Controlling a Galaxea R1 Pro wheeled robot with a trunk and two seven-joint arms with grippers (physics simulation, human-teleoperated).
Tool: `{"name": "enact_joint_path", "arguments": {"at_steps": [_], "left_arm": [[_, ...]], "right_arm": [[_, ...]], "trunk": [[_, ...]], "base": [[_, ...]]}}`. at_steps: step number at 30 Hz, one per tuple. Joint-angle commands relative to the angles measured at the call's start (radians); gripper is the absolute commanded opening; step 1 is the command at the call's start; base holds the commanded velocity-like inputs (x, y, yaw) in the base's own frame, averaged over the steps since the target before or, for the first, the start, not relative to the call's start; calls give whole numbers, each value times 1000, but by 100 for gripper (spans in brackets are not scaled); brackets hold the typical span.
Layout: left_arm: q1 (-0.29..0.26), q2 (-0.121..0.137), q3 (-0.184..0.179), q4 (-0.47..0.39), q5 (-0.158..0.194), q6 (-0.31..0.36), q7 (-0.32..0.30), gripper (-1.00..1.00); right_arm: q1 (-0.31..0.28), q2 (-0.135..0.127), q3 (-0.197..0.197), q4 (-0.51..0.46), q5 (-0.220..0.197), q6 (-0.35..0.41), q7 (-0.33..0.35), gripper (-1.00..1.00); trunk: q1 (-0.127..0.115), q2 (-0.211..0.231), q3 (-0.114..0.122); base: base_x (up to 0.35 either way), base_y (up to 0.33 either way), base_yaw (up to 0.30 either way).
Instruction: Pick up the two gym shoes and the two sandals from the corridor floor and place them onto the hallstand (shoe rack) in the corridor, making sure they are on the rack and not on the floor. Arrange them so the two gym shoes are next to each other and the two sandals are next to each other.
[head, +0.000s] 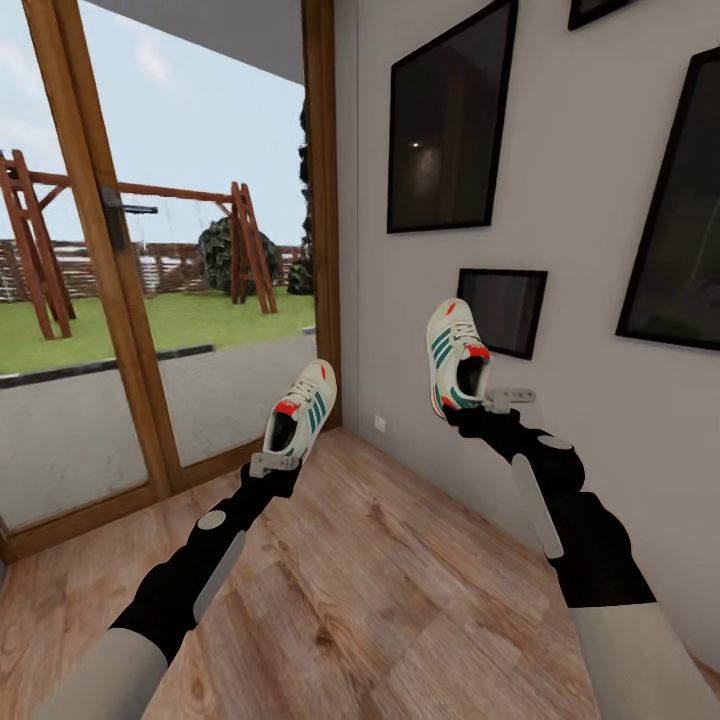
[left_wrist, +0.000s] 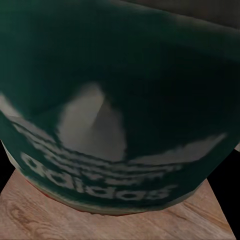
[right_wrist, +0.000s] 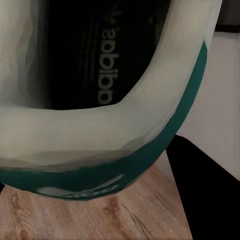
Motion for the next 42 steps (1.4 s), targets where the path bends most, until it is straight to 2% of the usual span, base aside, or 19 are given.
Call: {"name": "enact_joint_path", "arguments": {"at_steps": [1, 5, 19, 22, 42], "left_arm": [[-1, 1, -2, -1, 10, 6, -1, -100], [-1, 1, -2, -1, 10, 6, -1, -100], [-1, 0, -2, -1, 10, 6, -1, -100], [-1, 0, -2, -1, 10, 6, -1, -100], [-1, 0, -2, -1, 10, 5, -1, -100]], "right_arm": [[-1, -1, 1, -1, -3, 4, -1, -100], [-1, -1, 1, -1, -3, 4, -1, -100], [-1, -1, 1, -1, -2, 4, -1, -100], [-1, -1, 1, -1, -3, 5, -1, -100], [-1, -1, 1, -1, -3, 4, -1, -100]], "trunk": [[-1, 0, 4], [-2, 1, 26], [-2, 1, 50], [-4, 1, 66], [-4, 1, 99]], "base": [[0, 0, 0], [0, 0, 0], [0, 0, 0], [0, 0, 0], [0, 0, 0]]}}
